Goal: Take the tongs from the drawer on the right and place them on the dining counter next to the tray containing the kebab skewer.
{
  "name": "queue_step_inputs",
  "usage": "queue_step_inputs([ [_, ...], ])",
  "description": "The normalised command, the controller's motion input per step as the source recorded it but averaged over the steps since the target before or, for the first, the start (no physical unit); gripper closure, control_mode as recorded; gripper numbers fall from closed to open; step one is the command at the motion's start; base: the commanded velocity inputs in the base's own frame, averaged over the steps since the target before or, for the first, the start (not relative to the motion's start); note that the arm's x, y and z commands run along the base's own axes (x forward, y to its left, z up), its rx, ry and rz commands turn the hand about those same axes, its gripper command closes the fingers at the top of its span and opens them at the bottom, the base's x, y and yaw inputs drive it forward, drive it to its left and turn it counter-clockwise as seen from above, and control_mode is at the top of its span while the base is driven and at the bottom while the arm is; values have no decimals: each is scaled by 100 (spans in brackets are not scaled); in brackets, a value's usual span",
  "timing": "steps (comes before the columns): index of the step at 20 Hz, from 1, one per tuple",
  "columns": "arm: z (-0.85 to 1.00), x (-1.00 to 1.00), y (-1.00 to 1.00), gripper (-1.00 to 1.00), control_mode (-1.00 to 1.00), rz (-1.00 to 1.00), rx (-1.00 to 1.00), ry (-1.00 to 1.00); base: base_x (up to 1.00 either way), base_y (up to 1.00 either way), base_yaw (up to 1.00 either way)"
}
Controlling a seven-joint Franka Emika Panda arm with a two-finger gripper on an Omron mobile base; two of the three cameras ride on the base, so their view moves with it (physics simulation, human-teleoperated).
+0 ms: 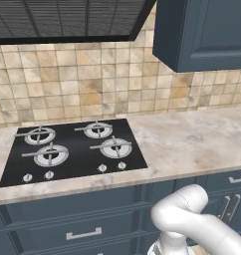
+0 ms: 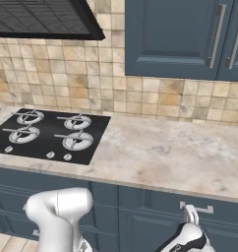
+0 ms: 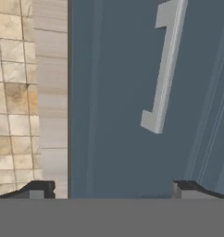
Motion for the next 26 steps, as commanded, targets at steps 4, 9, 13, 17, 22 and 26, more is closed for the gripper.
queue_step_inputs([
  [4,-20,22,-6,-100,-100,-7,7,-9,0,0,0],
  [9,-21,18,-5,-100,-100,-9,7,-5,0,0,0],
  [13,-17,17,-5,-100,-100,-9,2,0,0,0,0],
  [17,-13,18,-13,-100,-100,-9,0,0,0,0,0],
  [22,-11,19,-15,-100,-100,-8,0,0,0,0,0],
  [26,-18,20,-13,-100,-100,-6,0,0,0,0,0],
])
